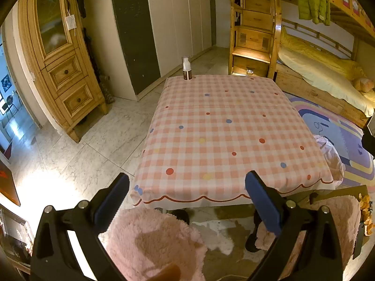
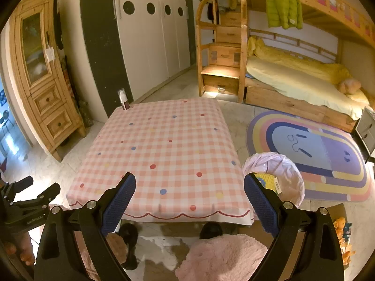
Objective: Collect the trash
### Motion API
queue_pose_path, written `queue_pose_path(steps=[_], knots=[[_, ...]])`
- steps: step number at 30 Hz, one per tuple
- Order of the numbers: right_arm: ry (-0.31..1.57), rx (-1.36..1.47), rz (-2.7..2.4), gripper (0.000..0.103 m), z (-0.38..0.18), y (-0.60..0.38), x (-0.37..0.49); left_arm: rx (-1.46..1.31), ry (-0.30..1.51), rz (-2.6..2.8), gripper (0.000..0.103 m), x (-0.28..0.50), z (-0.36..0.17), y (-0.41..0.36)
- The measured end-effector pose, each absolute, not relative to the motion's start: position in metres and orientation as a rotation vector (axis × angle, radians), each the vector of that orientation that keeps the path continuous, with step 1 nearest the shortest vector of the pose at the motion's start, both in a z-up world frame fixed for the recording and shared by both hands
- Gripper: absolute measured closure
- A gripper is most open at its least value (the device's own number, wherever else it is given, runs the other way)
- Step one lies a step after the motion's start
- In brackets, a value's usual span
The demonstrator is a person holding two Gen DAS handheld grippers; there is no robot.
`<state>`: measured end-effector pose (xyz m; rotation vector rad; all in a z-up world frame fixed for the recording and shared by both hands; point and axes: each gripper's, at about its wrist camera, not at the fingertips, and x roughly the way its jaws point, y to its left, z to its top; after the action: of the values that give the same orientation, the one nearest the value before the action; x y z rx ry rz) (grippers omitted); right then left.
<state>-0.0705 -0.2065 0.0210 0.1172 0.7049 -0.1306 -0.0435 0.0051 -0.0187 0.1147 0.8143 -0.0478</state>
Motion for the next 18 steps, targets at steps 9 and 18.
queue_pose_path(steps=[9, 18], knots=[[0.716, 0.121, -0.134, 0.011, 0.0134, -0.2068, -0.0696, 0.114, 0.815, -0.044, 0.007, -0.0413, -0.019, 0.0042], [0.719, 0.124, -0.137, 0.011, 0.011, -0.2083, -0.0688, 0.116, 0.814, -0.048, 0.007, -0.0404, -0.0189, 0.0031]])
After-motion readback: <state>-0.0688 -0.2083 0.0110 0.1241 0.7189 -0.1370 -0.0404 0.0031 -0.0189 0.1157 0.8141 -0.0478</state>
